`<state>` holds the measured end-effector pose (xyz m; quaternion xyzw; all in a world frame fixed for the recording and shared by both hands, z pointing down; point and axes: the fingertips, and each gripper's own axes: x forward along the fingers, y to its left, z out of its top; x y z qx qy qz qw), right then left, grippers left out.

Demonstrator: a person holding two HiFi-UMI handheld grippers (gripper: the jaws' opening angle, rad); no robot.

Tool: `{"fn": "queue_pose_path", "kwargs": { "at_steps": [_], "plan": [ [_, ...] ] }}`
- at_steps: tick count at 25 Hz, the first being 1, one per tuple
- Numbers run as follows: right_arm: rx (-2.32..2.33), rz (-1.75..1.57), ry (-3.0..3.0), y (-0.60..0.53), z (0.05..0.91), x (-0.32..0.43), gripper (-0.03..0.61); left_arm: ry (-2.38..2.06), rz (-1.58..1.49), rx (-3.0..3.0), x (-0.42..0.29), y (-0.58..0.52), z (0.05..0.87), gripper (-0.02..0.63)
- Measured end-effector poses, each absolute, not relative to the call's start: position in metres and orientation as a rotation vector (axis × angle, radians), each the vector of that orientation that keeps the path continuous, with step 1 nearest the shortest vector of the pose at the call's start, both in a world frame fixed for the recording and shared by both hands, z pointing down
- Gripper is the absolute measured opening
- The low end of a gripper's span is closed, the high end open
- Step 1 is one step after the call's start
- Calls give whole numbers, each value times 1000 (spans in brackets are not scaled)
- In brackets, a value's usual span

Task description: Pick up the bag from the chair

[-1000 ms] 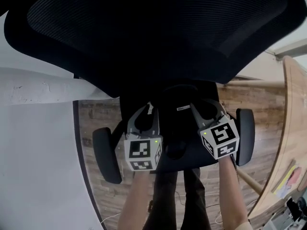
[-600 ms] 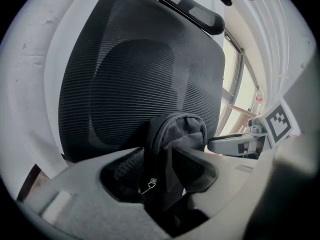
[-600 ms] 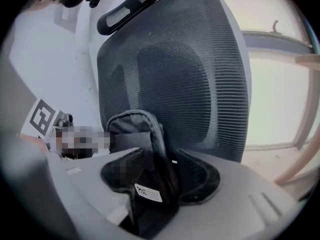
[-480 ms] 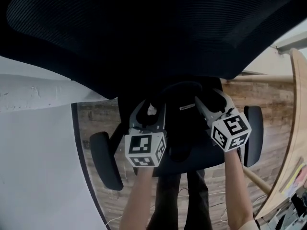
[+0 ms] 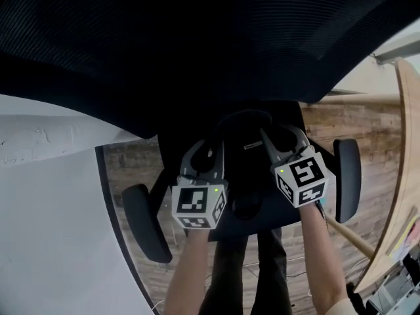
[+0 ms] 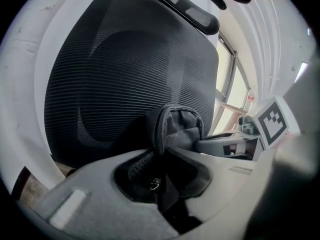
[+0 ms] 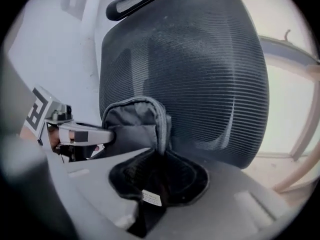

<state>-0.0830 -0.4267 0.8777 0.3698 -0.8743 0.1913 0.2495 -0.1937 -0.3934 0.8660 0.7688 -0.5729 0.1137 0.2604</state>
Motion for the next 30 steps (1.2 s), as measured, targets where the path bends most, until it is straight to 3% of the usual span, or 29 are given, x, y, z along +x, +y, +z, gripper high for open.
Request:
{"fn": "queue_pose_path", "kwargs": {
  "at_steps": [15,30],
  "plan": [
    [1090,547,-2373,-377,807,-63,51,-1497,376,2149,-175,-361,789,41],
    [1240,506,-2432,-292,630,23,49,-1457,298,2244,-90,-272,611,41]
  ]
}}
